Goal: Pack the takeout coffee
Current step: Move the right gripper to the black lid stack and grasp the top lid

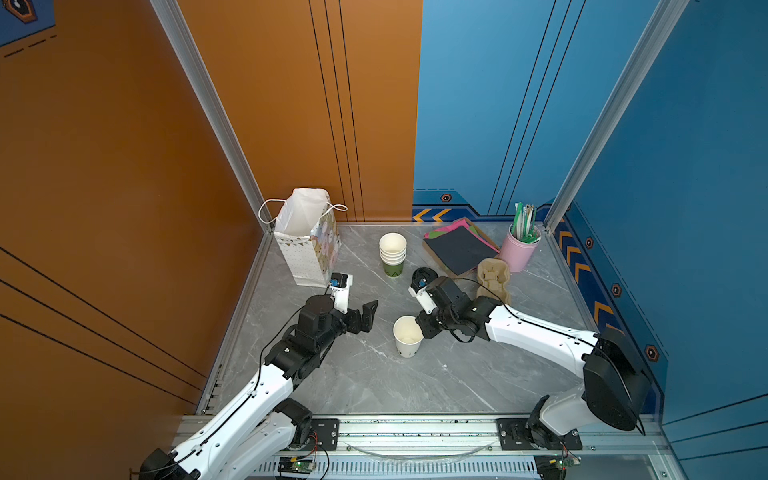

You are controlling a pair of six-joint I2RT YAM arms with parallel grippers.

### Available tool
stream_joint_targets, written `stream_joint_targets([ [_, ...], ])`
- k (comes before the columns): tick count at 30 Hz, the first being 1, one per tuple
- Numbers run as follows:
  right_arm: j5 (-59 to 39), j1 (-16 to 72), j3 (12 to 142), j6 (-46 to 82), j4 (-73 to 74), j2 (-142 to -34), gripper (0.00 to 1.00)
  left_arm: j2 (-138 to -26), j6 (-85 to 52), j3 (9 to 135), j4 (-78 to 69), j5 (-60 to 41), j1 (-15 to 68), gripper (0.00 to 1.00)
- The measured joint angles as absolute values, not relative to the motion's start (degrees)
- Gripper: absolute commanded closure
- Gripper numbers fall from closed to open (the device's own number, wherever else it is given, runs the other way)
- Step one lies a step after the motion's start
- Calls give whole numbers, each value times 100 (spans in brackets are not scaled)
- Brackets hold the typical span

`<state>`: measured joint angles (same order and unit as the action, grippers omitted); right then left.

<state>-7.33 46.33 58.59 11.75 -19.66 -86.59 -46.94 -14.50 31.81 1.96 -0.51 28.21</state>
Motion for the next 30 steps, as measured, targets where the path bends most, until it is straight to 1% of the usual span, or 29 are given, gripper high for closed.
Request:
stream_joint_targets([
  [4,-731,4641,5841,1173,-1925,-8659,81,-4694,-1450,3179,193,-49,2821,2],
  [6,-729,4641,5841,1164,-1925,-8659,70,-4694,-1450,3175,193,-49,2821,2],
  [8,-733,4641,5841,1164,-1925,-8659,62,-4694,-1450,3166,193,-47,2821,2],
  [10,-731,4641,5850,1146,-1935,-8646,49,-4694,-1450,3148,193,-47,2821,2],
  [14,-729,4641,6027,1127,-2056,-8506,29,-4672,-1448,3144,196,-43,2823,2],
  [16,-659,4639,6239,1079,-2143,-8392,16,-4637,-1448,3142,196,-25,2827,2],
  [17,-591,4630,6357,1066,-2178,-8348,12,-4617,-1448,3140,196,-25,2827,2],
  [20,-327,4530,6812,1009,-2294,-8281,8,-4569,-1448,3138,198,-21,2827,2],
  [23,1,4276,7352,926,-2495,-8440,4,-4530,-1448,3133,198,-16,2827,2],
  [26,252,3946,8062,805,-2731,-9021,0,-4497,-1448,3122,207,-8,2827,2],
  [30,318,3500,8764,550,-3035,-10029,0,-4456,-1446,3120,224,-10,2838,2],
])
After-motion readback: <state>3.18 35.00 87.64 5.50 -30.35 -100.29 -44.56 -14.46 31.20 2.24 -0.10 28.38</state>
